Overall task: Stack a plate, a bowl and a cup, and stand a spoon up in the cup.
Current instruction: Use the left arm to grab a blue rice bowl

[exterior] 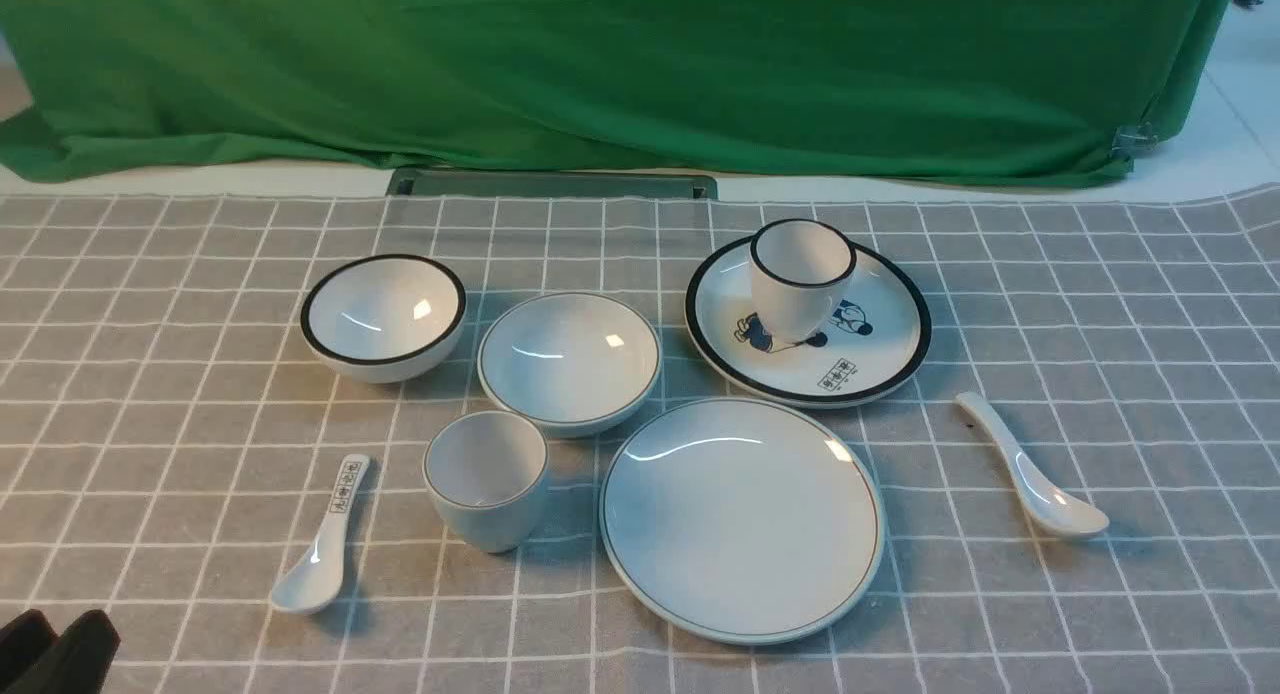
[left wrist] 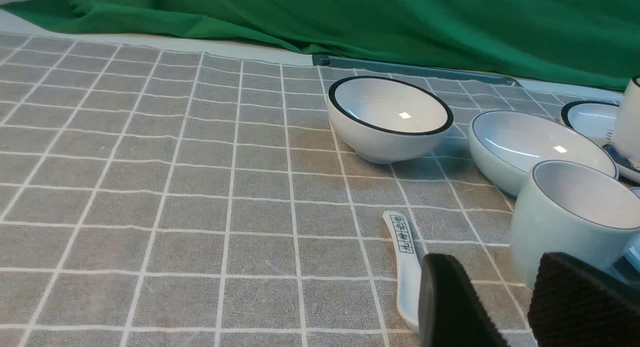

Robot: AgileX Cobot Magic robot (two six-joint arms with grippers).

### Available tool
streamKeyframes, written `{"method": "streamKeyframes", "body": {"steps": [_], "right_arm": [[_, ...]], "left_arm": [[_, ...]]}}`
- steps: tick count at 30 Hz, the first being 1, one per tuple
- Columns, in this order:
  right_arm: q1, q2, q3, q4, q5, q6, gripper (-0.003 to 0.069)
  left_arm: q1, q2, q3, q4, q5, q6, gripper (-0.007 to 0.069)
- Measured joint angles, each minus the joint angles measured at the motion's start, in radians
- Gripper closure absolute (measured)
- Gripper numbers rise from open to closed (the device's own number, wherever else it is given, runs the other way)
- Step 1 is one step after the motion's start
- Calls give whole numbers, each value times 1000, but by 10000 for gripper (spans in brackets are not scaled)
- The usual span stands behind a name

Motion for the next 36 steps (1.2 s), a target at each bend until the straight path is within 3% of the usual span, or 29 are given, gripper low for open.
{"method": "streamKeyframes", "body": {"steps": [26,31,36], "right_arm": [[0,0,0,0,-1,0,417],[0,0,0,0,-1,0,417],[0,0,0,0,-1,0,417]], "left_arm": [[0,0,0,-5,-14,-2,384],[0,0,0,-271,-231,-163,384],[0,0,-15,-378,-323,-299,395]]}}
